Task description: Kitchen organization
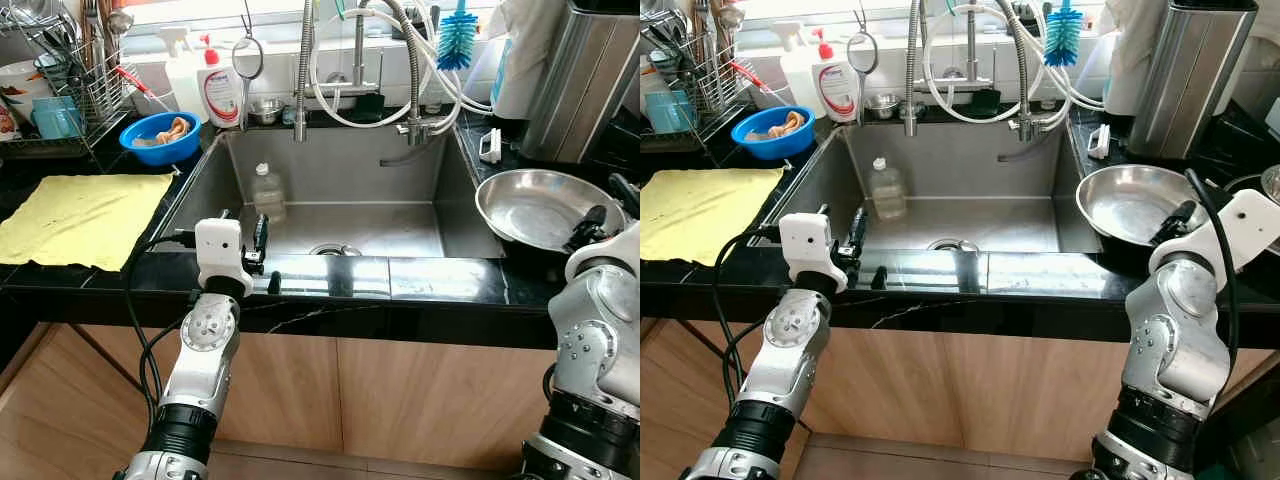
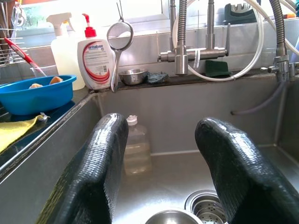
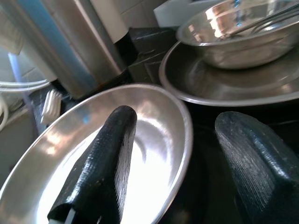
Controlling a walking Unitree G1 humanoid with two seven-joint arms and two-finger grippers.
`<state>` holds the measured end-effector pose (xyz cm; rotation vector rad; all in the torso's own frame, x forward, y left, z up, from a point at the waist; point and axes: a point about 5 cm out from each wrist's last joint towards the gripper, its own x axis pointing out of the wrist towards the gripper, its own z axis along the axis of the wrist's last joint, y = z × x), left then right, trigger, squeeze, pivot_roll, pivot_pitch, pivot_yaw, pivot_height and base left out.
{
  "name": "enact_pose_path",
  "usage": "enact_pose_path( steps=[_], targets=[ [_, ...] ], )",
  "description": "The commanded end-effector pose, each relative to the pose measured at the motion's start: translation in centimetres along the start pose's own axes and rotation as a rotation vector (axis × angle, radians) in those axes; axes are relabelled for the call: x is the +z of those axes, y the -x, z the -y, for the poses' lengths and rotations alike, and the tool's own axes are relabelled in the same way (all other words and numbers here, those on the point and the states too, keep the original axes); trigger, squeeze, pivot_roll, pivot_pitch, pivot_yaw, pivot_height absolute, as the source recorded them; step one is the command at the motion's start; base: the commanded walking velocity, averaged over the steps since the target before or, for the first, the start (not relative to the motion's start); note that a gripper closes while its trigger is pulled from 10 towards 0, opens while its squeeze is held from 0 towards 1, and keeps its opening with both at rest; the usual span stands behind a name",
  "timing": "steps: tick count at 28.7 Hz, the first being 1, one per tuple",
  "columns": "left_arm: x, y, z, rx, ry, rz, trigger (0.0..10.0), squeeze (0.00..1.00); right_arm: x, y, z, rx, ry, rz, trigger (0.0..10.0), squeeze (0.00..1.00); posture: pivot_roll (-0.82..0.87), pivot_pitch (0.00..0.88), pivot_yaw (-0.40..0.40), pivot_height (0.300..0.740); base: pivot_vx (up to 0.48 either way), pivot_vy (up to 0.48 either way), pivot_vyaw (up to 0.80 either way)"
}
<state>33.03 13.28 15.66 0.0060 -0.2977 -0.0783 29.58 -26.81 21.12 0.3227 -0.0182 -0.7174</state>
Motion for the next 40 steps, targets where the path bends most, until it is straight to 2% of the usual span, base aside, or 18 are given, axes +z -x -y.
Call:
enact_pose_path(
  steps=[1, 7, 10, 26, 31, 39, 40],
  targets=[
    [0.1, -0.1, -0.6, 0.009, -0.009, 0.002, 10.0, 0.0, 0.1, -0.3, -0.3, 0.009, -0.022, -0.014, 10.0, 0.0, -0.17, 0.0, 0.081, 0.74, 0.0, 0.0, 0.0],
    [0.0, -0.1, -0.5, 0.003, -0.01, -0.002, 10.0, 0.0, 0.2, -0.8, -0.2, -0.002, -0.06, -0.027, 10.0, 0.0, -0.17, 0.0, 0.085, 0.74, 0.0, 0.0, 0.0],
    [-0.1, -0.1, -0.5, 0.002, -0.012, -0.007, 10.0, 0.0, 0.3, -1.0, -0.7, 0.013, -0.086, -0.036, 10.0, 0.0, -0.17, 0.0, 0.088, 0.74, 0.0, 0.0, 0.0],
    [-0.1, 0.0, -0.7, 0.008, -0.019, -0.007, 10.0, 0.0, -1.0, -1.8, -2.0, 0.025, -0.049, -0.11, 10.0, 0.0, -0.16, 0.0, 0.078, 0.74, 0.0, 0.0, 0.0],
    [-0.1, 0.0, -0.6, 0.001, -0.018, -0.008, 10.0, 0.0, -1.6, -2.2, -1.7, 0.016, 0.001, -0.139, 10.0, 0.0, -0.16, 0.0, 0.074, 0.74, 0.0, 0.0, 0.0],
    [-0.1, 0.0, -0.5, 0.0, -0.016, -0.009, 10.0, 0.0, -1.6, -2.6, -1.3, -0.015, -0.005, -0.148, 10.0, 0.0, -0.16, 0.0, 0.071, 0.74, 0.0, 0.0, 0.0],
    [-0.1, 0.0, -0.5, 0.001, -0.016, -0.009, 10.0, 0.0, -1.6, -2.6, -1.3, -0.017, -0.006, -0.148, 6.4, 0.0, -0.16, 0.0, 0.071, 0.74, 0.0, 0.0, 0.0]
  ],
)
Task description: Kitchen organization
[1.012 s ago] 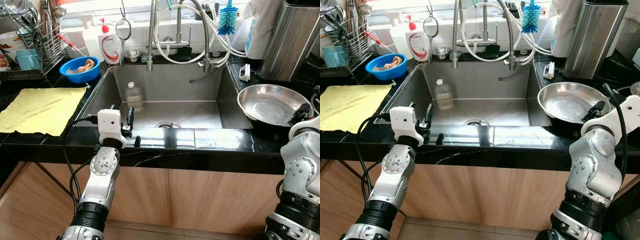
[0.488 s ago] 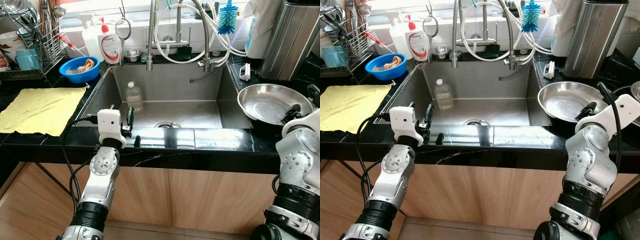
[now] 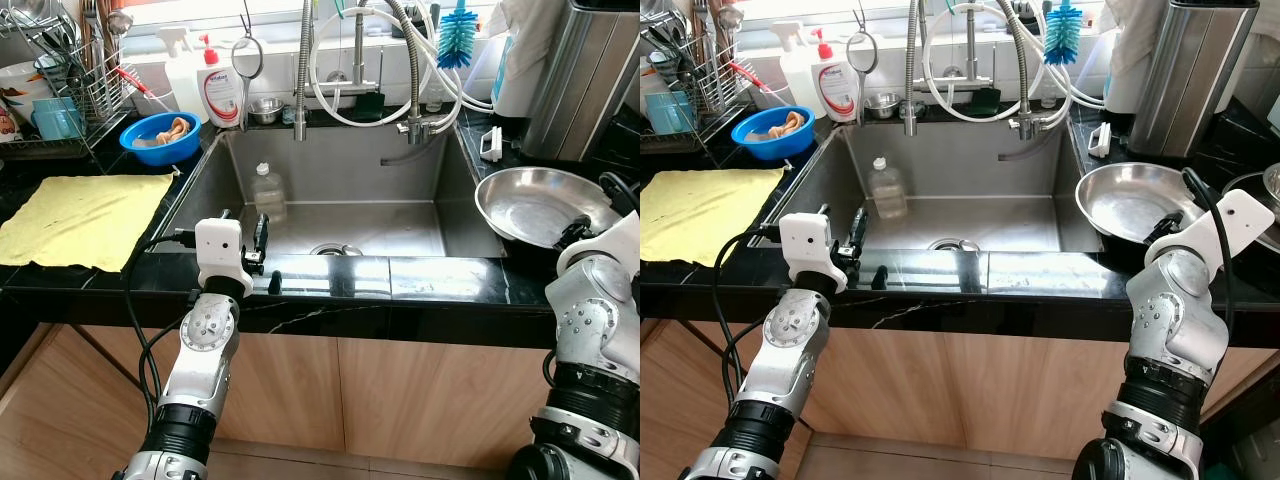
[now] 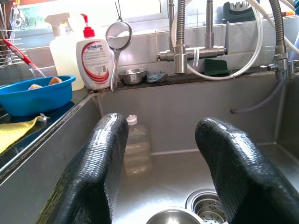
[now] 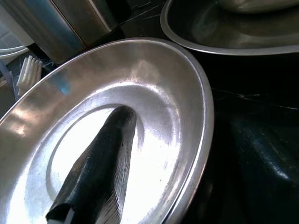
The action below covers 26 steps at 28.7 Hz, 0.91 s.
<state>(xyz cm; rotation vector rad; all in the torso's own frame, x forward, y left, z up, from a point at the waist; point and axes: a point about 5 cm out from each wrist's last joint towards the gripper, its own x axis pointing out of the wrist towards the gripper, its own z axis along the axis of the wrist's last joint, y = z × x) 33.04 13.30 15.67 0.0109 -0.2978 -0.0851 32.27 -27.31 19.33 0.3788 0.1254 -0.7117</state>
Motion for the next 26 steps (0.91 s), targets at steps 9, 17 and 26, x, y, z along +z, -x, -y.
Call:
enact_pose_path(
  steps=[9, 17, 26],
  targets=[
    [-0.1, 0.05, -0.68, 0.016, -0.015, -0.008, 10.0, 0.0, 0.18, -0.15, -0.59, -0.004, -0.054, -0.026, 0.0, 0.0, -0.15, 0.0, 0.066, 0.74, 0.0, 0.0, 0.0],
    [-0.03, 0.04, -0.8, 0.021, -0.016, -0.005, 10.0, 0.0, 0.2, -0.13, -0.78, 0.006, -0.051, -0.022, 0.0, 0.0, -0.15, 0.0, 0.065, 0.74, 0.0, 0.0, 0.0],
    [-0.06, -0.03, -0.62, 0.02, -0.013, -0.005, 10.0, 0.0, 0.35, -0.13, -0.86, 0.016, -0.062, -0.019, 0.0, 0.0, -0.15, 0.0, 0.063, 0.74, 0.0, 0.0, 0.0]
  ],
)
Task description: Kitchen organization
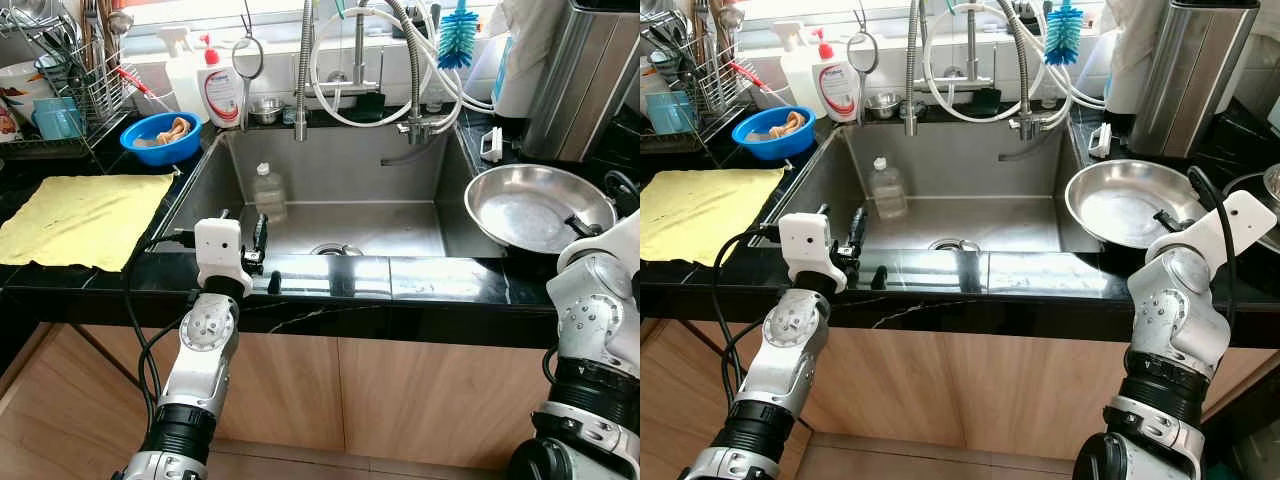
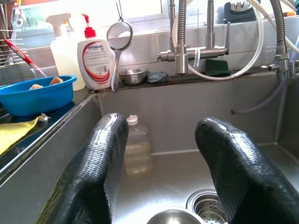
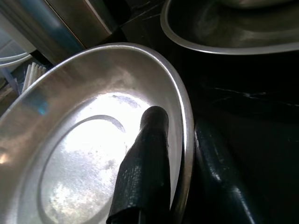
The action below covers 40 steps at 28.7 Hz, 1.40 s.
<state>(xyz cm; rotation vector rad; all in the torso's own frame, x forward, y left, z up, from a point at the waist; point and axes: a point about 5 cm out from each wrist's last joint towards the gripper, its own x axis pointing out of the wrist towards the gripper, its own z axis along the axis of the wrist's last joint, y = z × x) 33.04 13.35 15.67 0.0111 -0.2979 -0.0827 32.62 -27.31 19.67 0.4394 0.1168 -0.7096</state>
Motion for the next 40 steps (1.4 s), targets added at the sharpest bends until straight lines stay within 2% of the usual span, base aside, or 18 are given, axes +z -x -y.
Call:
enact_pose_path(
  steps=[1, 4, 5, 6, 8, 11, 12, 14, 17, 18, 21, 22, 24, 26, 27, 28, 30, 40],
  targets=[
    [0.0, 0.0, -0.6, 0.019, -0.013, -0.004, 10.0, 0.0, 0.1, 0.1, -0.6, 0.016, -0.009, 0.0, 0.0, 0.0, -0.15, 0.0, 0.063, 0.74, 0.0, 0.0, 0.0],
    [0.0, 0.0, -0.7, 0.024, -0.014, -0.001, 10.0, 0.0, 0.4, 0.1, -1.0, 0.043, -0.031, 0.02, 0.0, 0.0, -0.15, 0.0, 0.063, 0.74, 0.0, 0.0, 0.0],
    [0.0, -0.1, -0.7, 0.028, -0.015, 0.0, 10.0, 0.0, 0.7, 0.3, -2.4, 0.145, -0.024, 0.04, 10.0, 0.0, -0.15, 0.0, 0.062, 0.74, 0.0, 0.0, 0.0],
    [0.0, -0.1, -0.7, 0.028, -0.015, 0.0, 10.0, 0.0, 0.7, 0.3, -2.4, 0.145, -0.024, 0.04, 10.0, 0.0, -0.15, 0.0, 0.062, 0.74, 0.0, 0.0, 0.0],
    [0.1, -0.1, -0.8, 0.039, -0.016, 0.007, 10.0, 0.0, 1.0, 0.7, -4.3, 0.276, -0.017, 0.07, 10.0, 0.0, -0.15, 0.0, 0.062, 0.74, 0.0, 0.0, 0.0],
    [0.2, -0.1, -0.9, 0.042, -0.017, 0.01, 10.0, 0.0, 1.0, 0.8, -4.8, 0.306, 0.012, 0.09, 10.0, 0.0, -0.15, 0.0, 0.061, 0.74, 0.0, 0.0, 0.0],
    [0.2, -0.2, -0.9, 0.045, -0.017, 0.013, 10.0, 0.0, 1.0, 0.9, -5.5, 0.358, 0.057, 0.116, 10.0, 0.0, -0.15, 0.0, 0.06, 0.74, 0.0, 0.0, 0.0],
    [0.3, -0.2, -0.9, 0.045, -0.016, 0.014, 10.0, 0.0, 1.0, 0.9, -5.7, 0.374, 0.074, 0.124, 10.0, 0.0, -0.14, 0.0, 0.059, 0.74, 0.0, 0.0, 0.0],
    [0.3, -0.2, -0.9, 0.048, -0.016, 0.017, 10.0, 0.0, 0.5, 1.0, -6.9, 0.441, 0.136, 0.137, 10.0, 0.0, -0.14, 0.0, 0.059, 0.74, 0.0, 0.0, 0.0],
    [0.4, -0.2, -0.9, 0.048, -0.014, 0.018, 10.0, 0.0, -0.1, 0.8, -7.8, 0.491, 0.208, 0.147, 10.0, 0.0, -0.14, 0.0, 0.059, 0.74, 0.0, 0.0, 0.0],
    [0.5, -0.3, -0.7, 0.042, -0.009, 0.02, 10.0, 0.0, -1.2, 0.3, -9.0, 0.547, 0.387, 0.207, 10.0, 0.0, -0.15, 0.0, 0.058, 0.74, 0.0, 0.0, 0.0],
    [0.5, -0.3, -0.7, 0.042, -0.009, 0.02, 10.0, 0.0, -1.2, 0.3, -9.0, 0.547, 0.387, 0.207, 10.0, 0.0, -0.15, 0.0, 0.058, 0.74, 0.0, 0.0, 0.0],
    [0.5, -0.3, -0.5, 0.038, -0.002, 0.023, 10.0, 0.0, -1.9, 0.2, -9.7, 0.586, 0.45, 0.213, 10.0, 0.0, -0.15, 0.0, 0.061, 0.74, 0.0, 0.0, 0.0],
    [0.7, -0.4, -0.4, 0.035, 0.001, 0.028, 10.0, 0.0, -2.7, 0.2, -10.4, 0.64, 0.546, 0.239, 10.0, 0.0, -0.15, 0.0, 0.061, 0.74, 0.0, 0.0, 0.0],
    [0.7, -0.4, -0.4, 0.034, 0.0, 0.03, 10.0, 0.0, -3.1, 0.0, -10.7, 0.646, 0.624, 0.26, 10.0, 0.0, -0.15, 0.0, 0.061, 0.74, 0.0, 0.0, 0.0],
    [0.7, -0.4, -0.4, 0.034, 0.0, 0.03, 10.0, 0.0, -3.1, 0.0, -10.7, 0.646, 0.624, 0.26, 10.0, 0.0, -0.15, 0.0, 0.061, 0.74, 0.0, 0.0, 0.0],
    [0.8, -0.4, -0.4, 0.035, 0.002, 0.032, 10.0, 0.0, -3.7, -0.2, -11.0, 0.668, 0.691, 0.254, 10.0, 0.0, -0.14, 0.0, 0.057, 0.74, 0.0, 0.0, 0.0],
    [0.8, -0.4, -0.5, 0.036, 0.004, 0.034, 10.0, 0.0, -4.2, -0.8, -11.4, 0.668, 0.792, 0.271, 10.0, 0.0, -0.12, 0.0, 0.053, 0.74, 0.0, 0.0, 0.0]
  ],
)
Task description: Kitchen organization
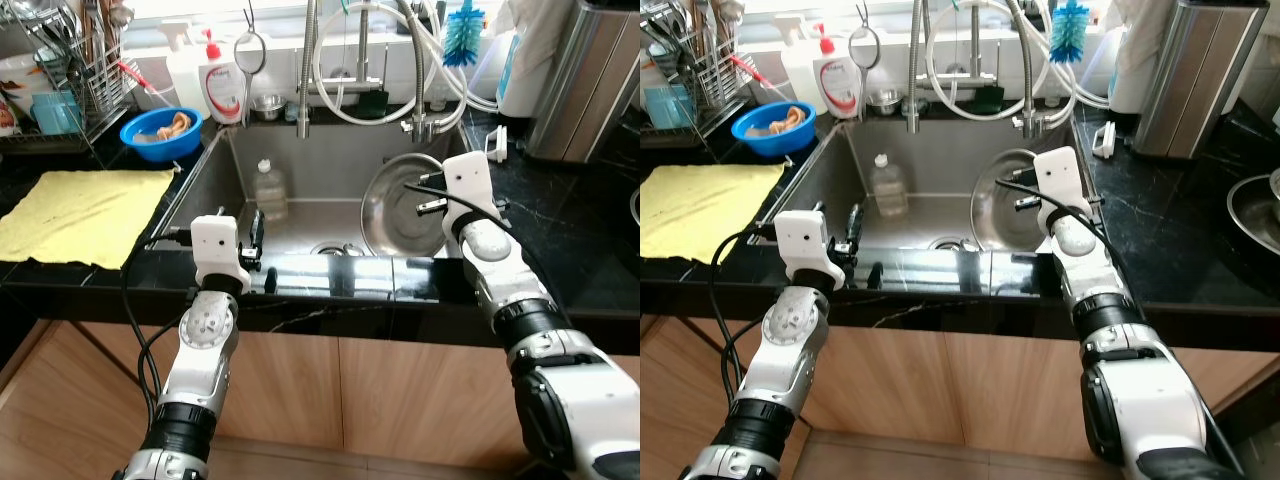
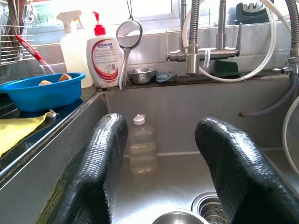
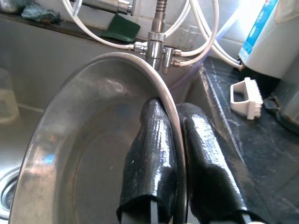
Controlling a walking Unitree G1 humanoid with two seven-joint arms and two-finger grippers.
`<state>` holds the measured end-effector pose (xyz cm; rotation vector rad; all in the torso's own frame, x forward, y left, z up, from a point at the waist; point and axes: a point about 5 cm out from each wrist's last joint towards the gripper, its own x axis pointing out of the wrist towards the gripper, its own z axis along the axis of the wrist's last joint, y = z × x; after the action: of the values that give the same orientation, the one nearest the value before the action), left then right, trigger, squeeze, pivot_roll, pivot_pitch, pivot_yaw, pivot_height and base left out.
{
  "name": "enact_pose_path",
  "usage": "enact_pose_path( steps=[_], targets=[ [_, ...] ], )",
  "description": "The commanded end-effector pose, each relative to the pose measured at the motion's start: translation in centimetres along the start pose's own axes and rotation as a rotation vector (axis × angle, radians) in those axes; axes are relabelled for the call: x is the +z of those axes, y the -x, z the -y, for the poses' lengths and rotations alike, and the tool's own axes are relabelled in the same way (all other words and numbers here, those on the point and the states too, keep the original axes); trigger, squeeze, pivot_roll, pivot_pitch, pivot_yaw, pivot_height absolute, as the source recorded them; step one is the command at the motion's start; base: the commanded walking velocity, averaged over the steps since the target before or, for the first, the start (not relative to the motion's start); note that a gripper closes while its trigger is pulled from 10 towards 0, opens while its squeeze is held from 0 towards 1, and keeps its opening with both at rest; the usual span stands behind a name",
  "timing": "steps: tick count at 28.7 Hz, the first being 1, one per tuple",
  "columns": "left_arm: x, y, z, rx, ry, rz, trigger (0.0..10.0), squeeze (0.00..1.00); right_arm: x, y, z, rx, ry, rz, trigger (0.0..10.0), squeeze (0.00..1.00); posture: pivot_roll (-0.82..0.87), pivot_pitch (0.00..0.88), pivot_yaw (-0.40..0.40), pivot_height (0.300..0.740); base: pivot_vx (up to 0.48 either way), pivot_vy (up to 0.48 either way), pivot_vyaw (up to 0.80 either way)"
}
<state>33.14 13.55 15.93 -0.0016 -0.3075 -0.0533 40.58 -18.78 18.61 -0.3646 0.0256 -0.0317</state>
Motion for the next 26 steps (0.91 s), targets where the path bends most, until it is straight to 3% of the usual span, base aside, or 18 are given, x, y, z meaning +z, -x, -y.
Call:
enact_pose_path(
  steps=[1, 9, 26],
  targets=[
    [0.6, -0.2, -0.2, 0.002, -0.002, 0.024, 10.0, 0.0, 0.9, -0.3, -0.1, 0.003, 0.015, 0.028, 10.0, 0.0, -0.12, 0.0, 0.053, 0.74, 0.0, 0.0, 0.0],
    [0.6, -0.1, -0.1, -0.002, 0.0, 0.024, 10.0, 0.0, 0.4, -0.4, -0.4, 0.018, 0.054, -0.007, 10.0, 0.0, -0.11, 0.0, 0.051, 0.74, 0.0, 0.0, 0.0],
    [0.4, 0.3, 0.2, -0.003, 0.003, 0.014, 10.0, 0.0, -0.4, -0.1, -2.8, 0.136, 0.072, -0.023, 10.0, 0.0, -0.09, 0.0, 0.046, 0.74, 0.0, 0.0, 0.0]
  ],
)
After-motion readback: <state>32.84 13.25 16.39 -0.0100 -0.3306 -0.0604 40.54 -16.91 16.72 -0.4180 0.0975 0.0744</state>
